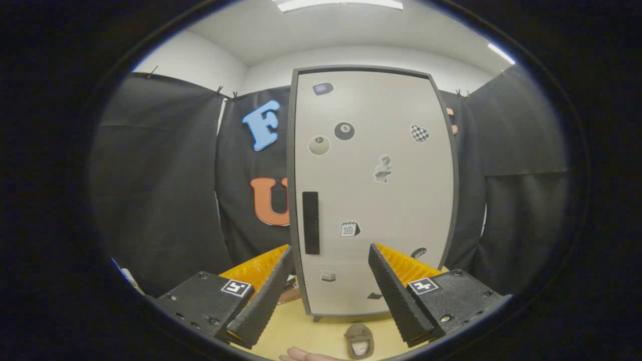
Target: Open the shoe cabinet door, grab the shoes and put them into the shoe cabinet, then close the shoe cabinet door.
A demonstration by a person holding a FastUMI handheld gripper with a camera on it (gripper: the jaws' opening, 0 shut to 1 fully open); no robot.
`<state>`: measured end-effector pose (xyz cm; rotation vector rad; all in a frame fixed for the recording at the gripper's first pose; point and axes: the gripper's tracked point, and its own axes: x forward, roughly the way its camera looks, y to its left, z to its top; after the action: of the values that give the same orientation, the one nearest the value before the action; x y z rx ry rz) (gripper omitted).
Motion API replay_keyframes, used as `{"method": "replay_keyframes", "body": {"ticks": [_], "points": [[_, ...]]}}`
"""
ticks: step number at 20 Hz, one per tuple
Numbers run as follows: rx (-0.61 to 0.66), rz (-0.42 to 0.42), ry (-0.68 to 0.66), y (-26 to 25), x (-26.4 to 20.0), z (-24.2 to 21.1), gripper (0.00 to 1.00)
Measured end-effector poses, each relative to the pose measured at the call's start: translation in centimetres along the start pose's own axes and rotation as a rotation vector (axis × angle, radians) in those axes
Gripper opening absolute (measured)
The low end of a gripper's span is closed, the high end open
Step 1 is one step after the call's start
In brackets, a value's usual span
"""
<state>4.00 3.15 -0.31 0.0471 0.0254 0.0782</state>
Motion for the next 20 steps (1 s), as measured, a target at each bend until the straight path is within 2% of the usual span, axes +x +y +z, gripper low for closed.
{"method": "replay_keyframes", "body": {"ticks": [5, 9, 13, 15, 17, 20], "points": [[-0.042, 0.016, 0.024, 1.4, 5.9, -0.5, 0.99], [-0.007, 0.038, 0.028, 2.3, 10.3, -0.2, 0.99], [0.005, 0.0, 0.039, 1.5, 13.5, -0.9, 0.98], [0.022, 0.006, 0.047, 1.5, 14.8, -0.8, 0.94], [0.05, 0.046, 0.019, 2.1, 15.7, 0.2, 0.79], [0.032, 0.027, 0.048, 1.9, 16.6, -0.4, 0.63]]}}
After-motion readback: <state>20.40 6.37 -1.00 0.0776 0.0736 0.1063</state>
